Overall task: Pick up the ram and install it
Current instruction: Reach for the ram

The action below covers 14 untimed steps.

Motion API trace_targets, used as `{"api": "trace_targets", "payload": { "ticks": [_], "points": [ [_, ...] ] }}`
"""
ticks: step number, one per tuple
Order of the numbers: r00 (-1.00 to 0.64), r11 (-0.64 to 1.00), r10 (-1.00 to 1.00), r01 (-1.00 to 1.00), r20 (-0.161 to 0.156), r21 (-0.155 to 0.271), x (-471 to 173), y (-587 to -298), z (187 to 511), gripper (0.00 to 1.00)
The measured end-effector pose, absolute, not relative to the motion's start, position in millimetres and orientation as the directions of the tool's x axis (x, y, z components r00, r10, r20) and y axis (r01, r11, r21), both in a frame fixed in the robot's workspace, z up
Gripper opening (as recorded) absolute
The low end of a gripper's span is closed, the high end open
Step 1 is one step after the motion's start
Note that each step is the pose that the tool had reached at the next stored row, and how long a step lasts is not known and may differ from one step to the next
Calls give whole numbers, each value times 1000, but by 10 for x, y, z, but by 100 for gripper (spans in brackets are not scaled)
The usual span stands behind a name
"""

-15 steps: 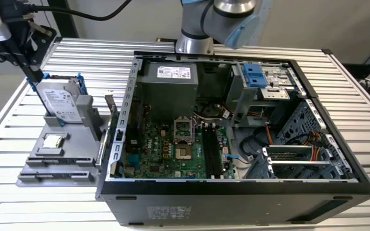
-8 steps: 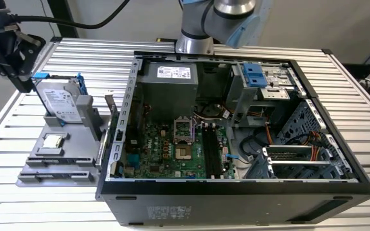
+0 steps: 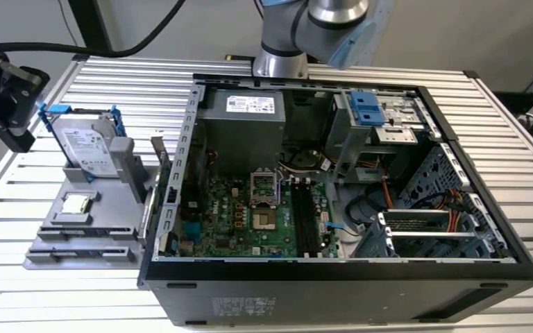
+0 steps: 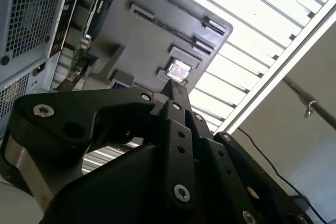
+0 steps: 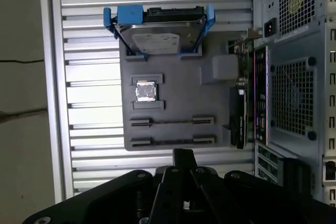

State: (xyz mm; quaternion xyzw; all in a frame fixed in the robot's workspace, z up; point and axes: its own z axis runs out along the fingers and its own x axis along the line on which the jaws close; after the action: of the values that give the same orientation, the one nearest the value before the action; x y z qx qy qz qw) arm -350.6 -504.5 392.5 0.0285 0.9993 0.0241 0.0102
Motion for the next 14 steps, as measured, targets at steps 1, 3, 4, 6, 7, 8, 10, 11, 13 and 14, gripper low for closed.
{"api": "trace_targets", "payload": {
  "ticks": [1,3,4,6,7,8,10,11,13,14],
  "points": [
    [-998,997,57,56,-19,49,-3508,-5076,3925,0],
    [-998,997,57,56,-19,49,-3511,-5140,3925,0],
    [-998,997,57,56,-19,49,-3511,-5171,3925,0],
    [-998,997,57,56,-19,49,-3512,-5205,3925,0],
    [-998,997,57,56,-19,49,-3512,-5212,3925,0],
    [-998,997,57,56,-19,49,-3512,-5213,3925,0],
    [-998,997,57,56,-19,49,-3512,-5215,3924,0],
    [-998,997,57,56,-19,49,-3512,-5216,3925,0],
    [-998,997,57,56,-19,49,-3512,-5217,3925,0],
    [-998,997,57,56,-19,49,-3512,-5217,3925,0]
  ]
}}
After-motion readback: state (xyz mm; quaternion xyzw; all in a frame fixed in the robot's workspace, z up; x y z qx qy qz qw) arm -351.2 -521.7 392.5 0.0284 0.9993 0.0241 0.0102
